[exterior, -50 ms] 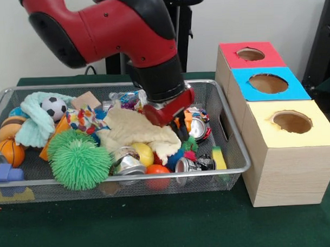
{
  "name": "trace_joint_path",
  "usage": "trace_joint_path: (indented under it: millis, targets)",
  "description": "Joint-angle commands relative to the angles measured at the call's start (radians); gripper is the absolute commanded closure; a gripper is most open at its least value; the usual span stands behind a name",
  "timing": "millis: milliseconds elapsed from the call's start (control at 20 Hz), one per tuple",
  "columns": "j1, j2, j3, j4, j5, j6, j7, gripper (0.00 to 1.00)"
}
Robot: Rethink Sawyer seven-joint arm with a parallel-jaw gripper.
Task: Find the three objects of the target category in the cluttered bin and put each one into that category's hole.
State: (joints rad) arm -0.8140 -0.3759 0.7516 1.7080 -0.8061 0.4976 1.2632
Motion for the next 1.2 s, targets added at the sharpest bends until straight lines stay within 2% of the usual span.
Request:
trace_joint_path:
  millis: [50,400,1200]
  targets:
    - [0.016,0.050,-0.129,-0.048,-0.048,-0.066,0.120,1.00]
    - [0.012,0.063,-0.148,-0.043,-0.030,-0.111,0.084,1.00]
    - [0.052,0.065,-0.194,-0.035,0.002,-0.200,0.138,1.00]
